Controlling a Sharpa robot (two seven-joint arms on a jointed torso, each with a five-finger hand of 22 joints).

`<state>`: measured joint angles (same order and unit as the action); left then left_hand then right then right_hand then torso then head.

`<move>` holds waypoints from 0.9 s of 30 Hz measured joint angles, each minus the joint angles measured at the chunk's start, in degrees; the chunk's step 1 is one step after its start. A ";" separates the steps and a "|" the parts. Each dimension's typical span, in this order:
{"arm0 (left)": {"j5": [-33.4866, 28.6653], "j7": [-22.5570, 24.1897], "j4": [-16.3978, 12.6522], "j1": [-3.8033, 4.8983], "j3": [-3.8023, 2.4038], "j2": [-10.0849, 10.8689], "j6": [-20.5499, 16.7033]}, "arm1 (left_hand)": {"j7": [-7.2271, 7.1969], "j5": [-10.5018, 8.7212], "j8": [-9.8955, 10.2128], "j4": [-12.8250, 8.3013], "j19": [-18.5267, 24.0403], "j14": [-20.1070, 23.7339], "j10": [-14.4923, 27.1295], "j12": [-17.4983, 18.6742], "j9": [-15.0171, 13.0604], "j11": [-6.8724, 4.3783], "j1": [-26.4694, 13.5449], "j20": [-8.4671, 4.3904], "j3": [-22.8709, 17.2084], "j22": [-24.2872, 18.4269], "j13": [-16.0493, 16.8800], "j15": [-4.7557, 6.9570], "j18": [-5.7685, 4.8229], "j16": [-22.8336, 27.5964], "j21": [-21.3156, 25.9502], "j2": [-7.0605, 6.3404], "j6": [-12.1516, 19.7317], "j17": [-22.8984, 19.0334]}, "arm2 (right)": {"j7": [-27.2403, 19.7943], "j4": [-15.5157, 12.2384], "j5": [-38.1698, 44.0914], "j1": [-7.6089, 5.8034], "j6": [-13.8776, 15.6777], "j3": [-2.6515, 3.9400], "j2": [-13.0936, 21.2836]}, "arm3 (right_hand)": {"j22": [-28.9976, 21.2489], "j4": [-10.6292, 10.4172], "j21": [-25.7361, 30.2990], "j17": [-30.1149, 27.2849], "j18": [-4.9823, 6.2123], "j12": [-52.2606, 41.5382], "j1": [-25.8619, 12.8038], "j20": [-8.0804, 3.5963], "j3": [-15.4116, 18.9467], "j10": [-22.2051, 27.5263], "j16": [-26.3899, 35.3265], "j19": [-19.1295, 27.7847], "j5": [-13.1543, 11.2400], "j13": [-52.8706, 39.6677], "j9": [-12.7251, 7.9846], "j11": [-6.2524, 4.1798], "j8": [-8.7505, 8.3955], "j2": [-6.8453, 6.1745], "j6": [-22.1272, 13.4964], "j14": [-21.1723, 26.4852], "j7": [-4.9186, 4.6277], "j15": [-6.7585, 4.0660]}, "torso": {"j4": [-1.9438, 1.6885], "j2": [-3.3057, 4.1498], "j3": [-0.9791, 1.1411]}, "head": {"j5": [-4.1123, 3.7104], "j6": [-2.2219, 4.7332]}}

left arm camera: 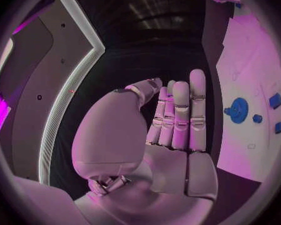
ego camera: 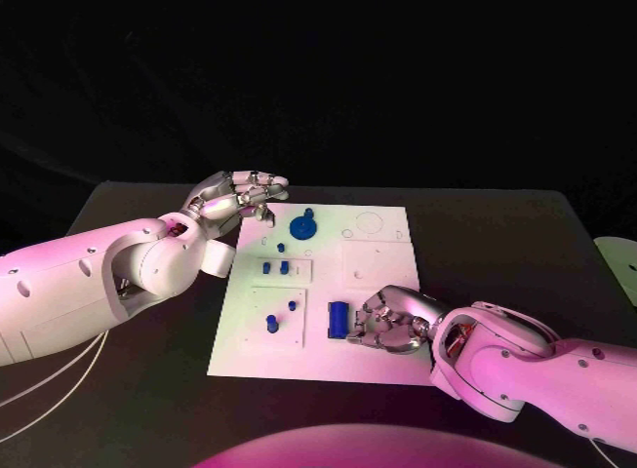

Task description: Assemble the parts on the task board

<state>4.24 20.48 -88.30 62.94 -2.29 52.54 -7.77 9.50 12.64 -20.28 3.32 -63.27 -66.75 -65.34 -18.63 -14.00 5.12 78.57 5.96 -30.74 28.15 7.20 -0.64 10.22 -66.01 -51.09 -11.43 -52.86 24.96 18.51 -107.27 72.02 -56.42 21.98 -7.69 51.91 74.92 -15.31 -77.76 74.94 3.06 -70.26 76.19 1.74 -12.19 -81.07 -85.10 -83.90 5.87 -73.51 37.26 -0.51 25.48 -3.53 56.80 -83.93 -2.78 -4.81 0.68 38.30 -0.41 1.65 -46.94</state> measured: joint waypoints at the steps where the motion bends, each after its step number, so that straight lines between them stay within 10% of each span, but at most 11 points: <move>1: 0.01 -0.01 0.00 0.00 0.00 0.00 0.01 | 0.00 0.00 0.00 0.00 0.00 0.00 0.00 0.00 0.00 0.00 0.00 0.00 0.00 0.00 0.00 0.00 0.00 0.00 0.00 0.00 0.00 0.00 | -0.20 -0.19 -0.07 -0.05 0.20 0.00 0.41 | 0.00 -0.16 0.25 0.00 -0.01 0.00 -0.19 0.00 -0.16 0.00 0.00 0.00 0.27 0.08 0.00 0.00 0.00 -0.47 0.00 0.00 0.00 0.00 | 0.00 0.00 0.00 | -0.03 0.01; 13: 0.05 -0.04 -0.01 0.00 0.06 0.01 0.23 | 0.00 0.00 0.00 0.00 0.00 0.00 0.00 0.00 0.05 0.00 0.00 0.00 0.00 0.00 -0.01 0.00 0.00 0.00 0.00 0.00 0.00 -0.06 | -2.92 -1.36 -1.10 -3.17 4.00 0.05 7.51 | -0.01 -0.43 1.78 -0.49 0.00 0.88 -1.72 0.55 -2.07 -0.35 0.34 -0.10 1.00 0.60 -1.91 0.58 -3.64 -2.86 -3.50 0.01 -2.24 1.03 | 0.16 -0.06 -0.07 | -0.91 0.17; 27: 0.34 0.34 -0.23 -0.01 0.12 -0.02 1.47 | 0.00 0.00 0.22 0.00 0.00 0.00 0.00 0.00 0.05 0.00 0.00 0.00 0.00 -0.05 -0.01 0.00 0.00 0.00 0.00 0.00 0.00 -0.05 | -1.58 -0.98 6.12 -3.02 4.19 -0.05 12.40 | -0.01 -0.98 0.70 0.02 0.00 0.57 -4.81 0.95 -1.81 -0.41 0.34 -0.09 -0.67 -0.21 -2.09 0.83 -3.84 -4.23 -1.55 -0.20 -1.95 1.23 | 0.46 -0.05 0.05 | -2.91 0.34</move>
<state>4.58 20.82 -88.53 62.93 -2.17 52.51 -6.30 9.50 12.64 -20.05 3.32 -63.27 -66.75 -65.33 -18.63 -13.95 5.12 78.57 5.95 -30.74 28.10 7.18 -0.64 10.22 -66.01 -51.09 -11.43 -52.86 24.91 16.93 -108.26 78.14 -59.44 26.17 -7.74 64.30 74.90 -16.29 -77.06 74.96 3.05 -69.69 71.38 2.70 -14.00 -81.48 -84.75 -83.99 5.20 -73.71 35.17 0.33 21.64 -7.75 55.26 -84.13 -4.74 -3.58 1.14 38.24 -0.35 -1.26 -46.60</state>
